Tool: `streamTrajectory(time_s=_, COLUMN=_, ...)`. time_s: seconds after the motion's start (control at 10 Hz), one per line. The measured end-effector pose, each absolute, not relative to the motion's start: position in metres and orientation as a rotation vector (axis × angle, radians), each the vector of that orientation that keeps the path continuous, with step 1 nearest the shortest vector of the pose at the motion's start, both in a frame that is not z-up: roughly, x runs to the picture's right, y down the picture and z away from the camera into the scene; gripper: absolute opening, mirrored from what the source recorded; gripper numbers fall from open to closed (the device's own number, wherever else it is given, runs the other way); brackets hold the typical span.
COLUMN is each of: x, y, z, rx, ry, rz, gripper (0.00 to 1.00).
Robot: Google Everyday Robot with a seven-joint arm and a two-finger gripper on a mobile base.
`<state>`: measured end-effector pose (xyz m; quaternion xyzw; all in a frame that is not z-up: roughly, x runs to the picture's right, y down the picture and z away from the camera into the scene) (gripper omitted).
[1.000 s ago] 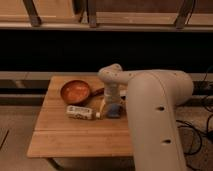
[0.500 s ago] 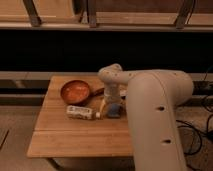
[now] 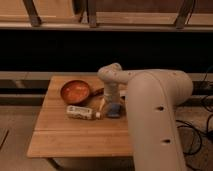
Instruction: Place the eraser on the white sponge
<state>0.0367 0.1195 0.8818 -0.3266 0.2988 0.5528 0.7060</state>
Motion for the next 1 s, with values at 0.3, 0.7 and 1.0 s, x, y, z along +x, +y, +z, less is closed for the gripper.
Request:
streamTrajectory(time_s=0.3, x=-0.029, y=0.067, z=0.883, rx=-0.672, ry=0.521, rz=1.074, gripper=0.8)
streamTrajectory(time_s=0.7, x=-0.079, y=0.021, z=0.88, rx=-0.678, ry=0.374, rz=1.265, gripper=0.8)
streamTrajectory(time_s=1.0, x=-0.055, y=0.009, z=0.874, rx=-0.725, ry=0.328, rz=1.593, gripper=0.8)
